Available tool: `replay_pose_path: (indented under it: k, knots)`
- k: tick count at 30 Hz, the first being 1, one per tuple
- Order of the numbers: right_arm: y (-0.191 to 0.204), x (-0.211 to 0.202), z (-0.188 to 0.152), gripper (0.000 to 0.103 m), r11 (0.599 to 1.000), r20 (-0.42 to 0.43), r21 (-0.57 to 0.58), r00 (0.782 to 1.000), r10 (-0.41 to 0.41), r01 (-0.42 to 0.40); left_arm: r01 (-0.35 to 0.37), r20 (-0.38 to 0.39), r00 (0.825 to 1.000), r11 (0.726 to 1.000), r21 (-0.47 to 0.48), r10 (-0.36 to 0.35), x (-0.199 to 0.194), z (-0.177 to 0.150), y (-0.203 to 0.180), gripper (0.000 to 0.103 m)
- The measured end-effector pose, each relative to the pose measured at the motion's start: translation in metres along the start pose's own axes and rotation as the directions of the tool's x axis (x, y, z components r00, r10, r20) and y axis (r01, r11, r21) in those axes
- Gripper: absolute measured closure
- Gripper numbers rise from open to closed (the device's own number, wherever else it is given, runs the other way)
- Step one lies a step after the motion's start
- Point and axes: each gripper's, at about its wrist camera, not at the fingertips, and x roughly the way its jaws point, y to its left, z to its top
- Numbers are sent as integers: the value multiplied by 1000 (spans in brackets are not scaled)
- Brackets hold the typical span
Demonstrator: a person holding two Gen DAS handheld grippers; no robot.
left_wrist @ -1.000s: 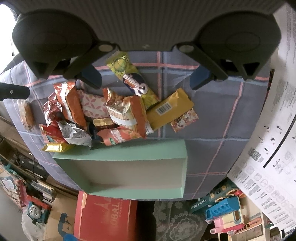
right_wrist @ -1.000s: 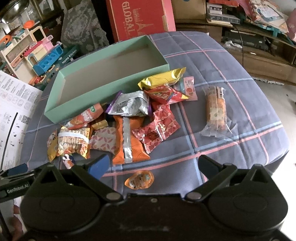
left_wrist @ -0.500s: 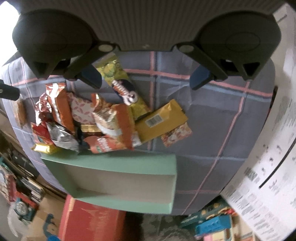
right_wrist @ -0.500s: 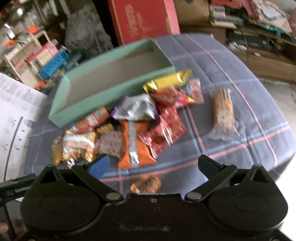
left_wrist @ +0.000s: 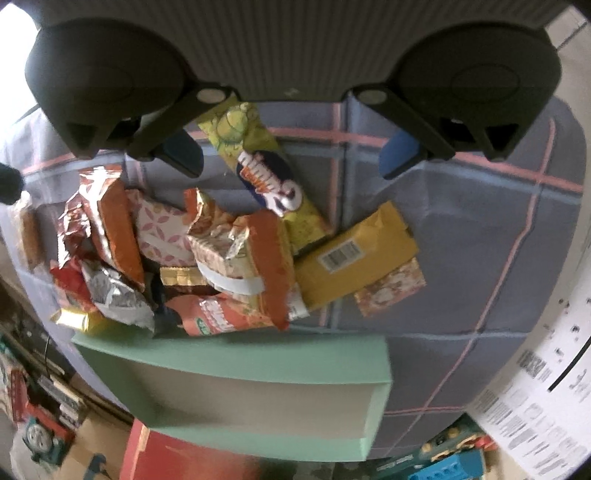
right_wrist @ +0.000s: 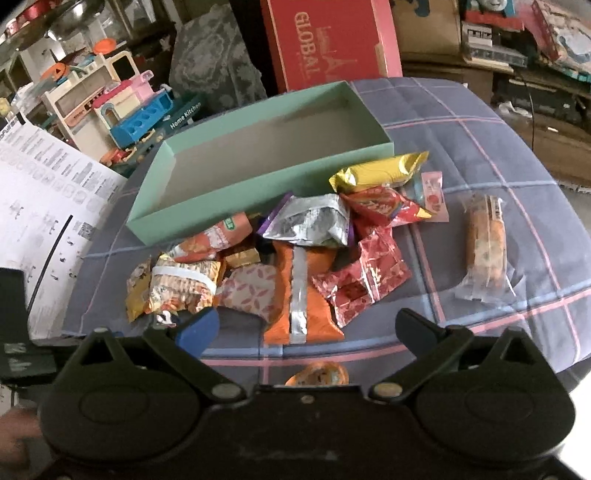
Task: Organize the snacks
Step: 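Move both tools toward the snack pile beside the green tray, then grasp the yellow-green snack stick with left tool while right grasps white-orange pastry bag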
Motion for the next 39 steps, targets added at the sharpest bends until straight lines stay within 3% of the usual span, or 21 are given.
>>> replay_pose_path:
  k: [6, 12, 15, 19, 22, 25, 29, 31, 36, 39]
  knots:
    - [8, 14, 6, 0, 999, -38, -11, 999, 37, -37, -68, -27, 997, 998, -13, 68, 12, -1, 16, 0]
    - [50, 39, 15, 14, 981, -74, -130, 988, 134, -143, -90, -27, 996, 991, -103, 88, 5, -7, 56, 0]
    - [81, 52, 20, 20, 955, -78, -239, 984, 162, -176, -81, -16, 997, 987, -136, 80, 0, -9, 70, 0]
    - [120, 75, 22, 20, 891, -117, -401, 977, 179, -212, -52, 6, 999, 985, -162, 53, -2, -13, 85, 0]
    - [139, 95, 23, 20, 848, -181, -473, 969, 171, -238, -27, 24, 999, 984, -175, 32, -5, -15, 92, 0]
    - [149, 111, 22, 21, 825, -193, -517, 970, 148, -228, -24, 32, 999, 983, -183, 30, -5, -17, 95, 0]
    - [149, 117, 21, 32, 832, -185, -505, 970, 157, -231, -22, 42, 999, 983, -184, 31, -3, -17, 99, 0]
    - [148, 116, 19, 52, 837, -172, -504, 975, 142, -211, -26, 41, 999, 985, -173, 34, -4, -17, 96, 0]
    - [131, 103, 27, 58, 892, -132, -409, 980, 151, -192, 13, 53, 999, 992, -127, -6, -7, -13, 86, 0]
    - [117, 92, 31, 58, 918, -108, -348, 981, 160, -189, 29, 77, 997, 998, -57, -24, -10, -6, 71, 6]
